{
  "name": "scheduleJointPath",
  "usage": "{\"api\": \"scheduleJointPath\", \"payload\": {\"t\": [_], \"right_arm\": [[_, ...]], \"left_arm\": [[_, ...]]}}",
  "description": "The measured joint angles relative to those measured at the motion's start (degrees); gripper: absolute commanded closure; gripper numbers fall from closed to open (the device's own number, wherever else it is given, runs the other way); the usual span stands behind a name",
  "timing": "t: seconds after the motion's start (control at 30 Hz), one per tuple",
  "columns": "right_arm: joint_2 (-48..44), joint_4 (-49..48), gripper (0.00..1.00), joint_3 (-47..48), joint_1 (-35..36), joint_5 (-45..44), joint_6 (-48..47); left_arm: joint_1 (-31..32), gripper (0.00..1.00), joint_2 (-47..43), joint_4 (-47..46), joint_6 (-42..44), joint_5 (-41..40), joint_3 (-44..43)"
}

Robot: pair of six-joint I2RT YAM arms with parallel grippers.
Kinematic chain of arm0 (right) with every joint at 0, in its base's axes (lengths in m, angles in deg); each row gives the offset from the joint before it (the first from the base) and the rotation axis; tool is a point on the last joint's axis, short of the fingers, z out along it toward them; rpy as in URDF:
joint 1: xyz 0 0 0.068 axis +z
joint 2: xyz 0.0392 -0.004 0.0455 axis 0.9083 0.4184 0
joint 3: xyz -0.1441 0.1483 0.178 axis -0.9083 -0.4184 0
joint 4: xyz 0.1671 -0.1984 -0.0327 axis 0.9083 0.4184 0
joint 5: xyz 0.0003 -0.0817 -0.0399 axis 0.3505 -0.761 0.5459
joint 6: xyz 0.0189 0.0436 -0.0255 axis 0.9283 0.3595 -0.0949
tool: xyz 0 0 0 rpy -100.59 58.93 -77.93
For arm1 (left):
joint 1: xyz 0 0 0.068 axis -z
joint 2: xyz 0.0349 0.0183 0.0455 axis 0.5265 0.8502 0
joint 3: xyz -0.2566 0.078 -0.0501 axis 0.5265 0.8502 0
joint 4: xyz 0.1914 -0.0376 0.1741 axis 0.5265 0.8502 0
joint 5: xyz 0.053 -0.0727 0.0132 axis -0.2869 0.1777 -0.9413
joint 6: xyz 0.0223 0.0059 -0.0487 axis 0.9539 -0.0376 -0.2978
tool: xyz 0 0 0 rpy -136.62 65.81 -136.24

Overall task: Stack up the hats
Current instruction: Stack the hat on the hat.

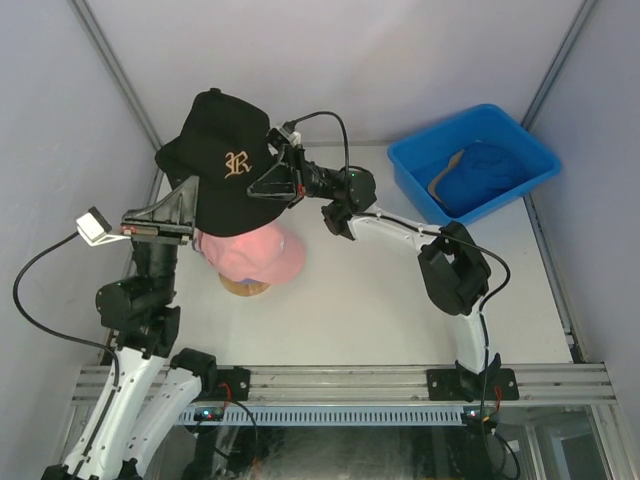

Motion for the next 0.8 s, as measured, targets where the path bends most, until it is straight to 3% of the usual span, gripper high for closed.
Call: {"api": "scheduleJointPath", "payload": {"t": [0.13,0.23,0.43,0.57,0.8], "right_arm": [[0.20,-0.09,1.00,1.86,-0.26,0.42,0.15],[0.87,-0.33,1.00,5.90,-1.25,2.29,0.17],[1.09,-2.34,1.00,7.89,-2.10,6.51,0.15],[0.76,-4.39,1.00,3.91,-1.64,7.28,0.17],[-1.88,-5.38,1.00,0.20,0.28,8.63,0.17]], "left_arm": [[0.00,0.46,-1.29,3.50,3.54,0.04,-0.13],[-0.02,0.30,-2.01,7.63,6.03,1.20,-0.55],[-2.89,0.15,-3.69,17.68,9.38,6.51,-6.84],[-7.02,0.13,-3.93,22.27,9.73,14.16,-12.00],[-13.31,0.08,0.98,19.26,1.27,27.80,-12.72]]}}
